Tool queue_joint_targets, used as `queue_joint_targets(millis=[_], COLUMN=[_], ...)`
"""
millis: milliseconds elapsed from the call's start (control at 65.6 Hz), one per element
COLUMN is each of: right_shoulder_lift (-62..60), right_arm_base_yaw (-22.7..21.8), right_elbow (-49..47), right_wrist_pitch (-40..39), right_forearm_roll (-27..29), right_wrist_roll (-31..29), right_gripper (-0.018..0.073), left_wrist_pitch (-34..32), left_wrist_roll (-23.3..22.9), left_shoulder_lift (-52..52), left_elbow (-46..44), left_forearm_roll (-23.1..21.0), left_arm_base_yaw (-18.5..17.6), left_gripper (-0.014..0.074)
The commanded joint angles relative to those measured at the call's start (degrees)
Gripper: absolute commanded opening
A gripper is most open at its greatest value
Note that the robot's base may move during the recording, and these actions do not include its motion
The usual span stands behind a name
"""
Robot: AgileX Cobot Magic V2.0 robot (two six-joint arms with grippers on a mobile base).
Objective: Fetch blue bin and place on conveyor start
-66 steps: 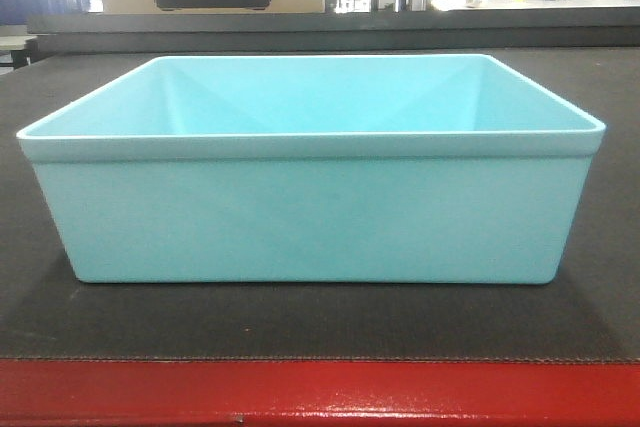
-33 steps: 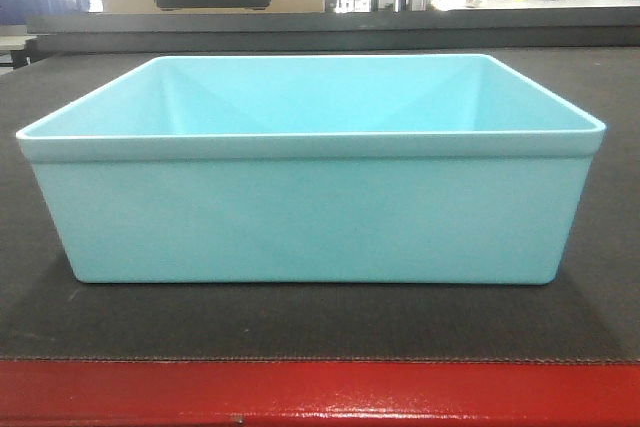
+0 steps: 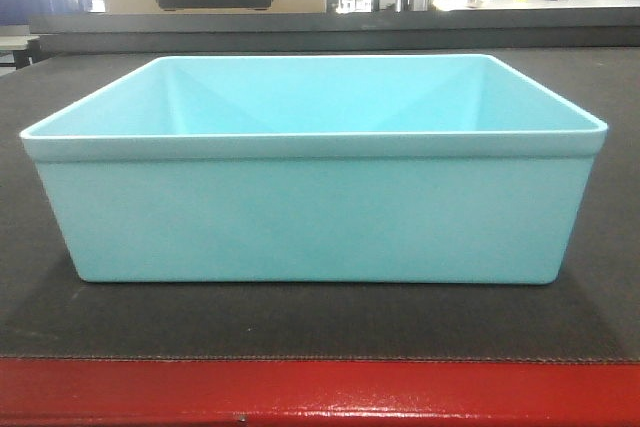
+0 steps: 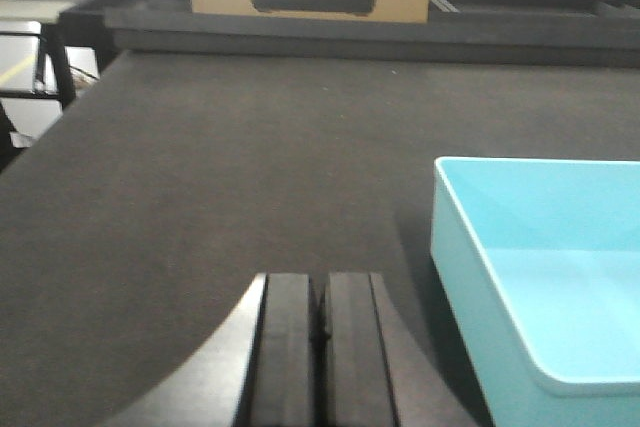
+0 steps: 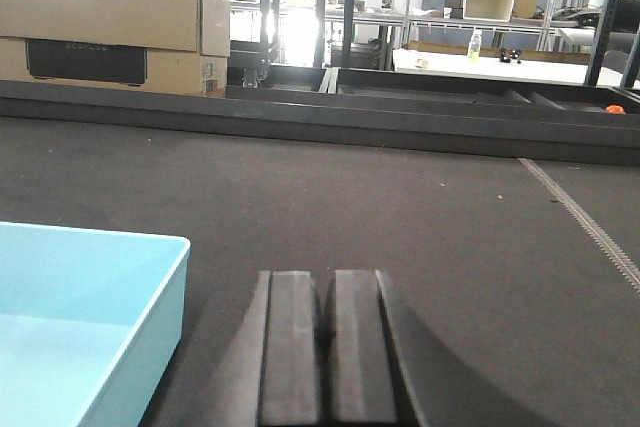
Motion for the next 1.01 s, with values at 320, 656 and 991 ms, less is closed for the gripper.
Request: queue_joint_targets(millis=[320, 656, 991], right_shoulder_lift=[-0.3, -0.3, -0.3], right_arm_base_yaw=[0.0, 0.0, 0.0], right_elbow=[0.1, 0.1, 0.1], right_wrist_pitch=[-1.0, -1.0, -1.0], right_forearm_roll=[-0.6, -0.6, -0.6], right_wrist_roll=[-0.3, -0.3, -0.3], right_gripper=[-0.0162, -0.0162, -0.0162], left_wrist_pitch=[-20.8, -20.8, -20.8], left_wrist_roll=[1.4, 1.4, 1.4], left_shoulder_lift=[-9.5, -9.5, -9.5], left_elbow=[22.2, 22.2, 22.2], left_forearm_roll=[-3.1, -3.1, -3.1], left_arm_base_yaw=[3.9, 3.9, 3.9], left_gripper=[-0.0111, -0.0111, -0.0111])
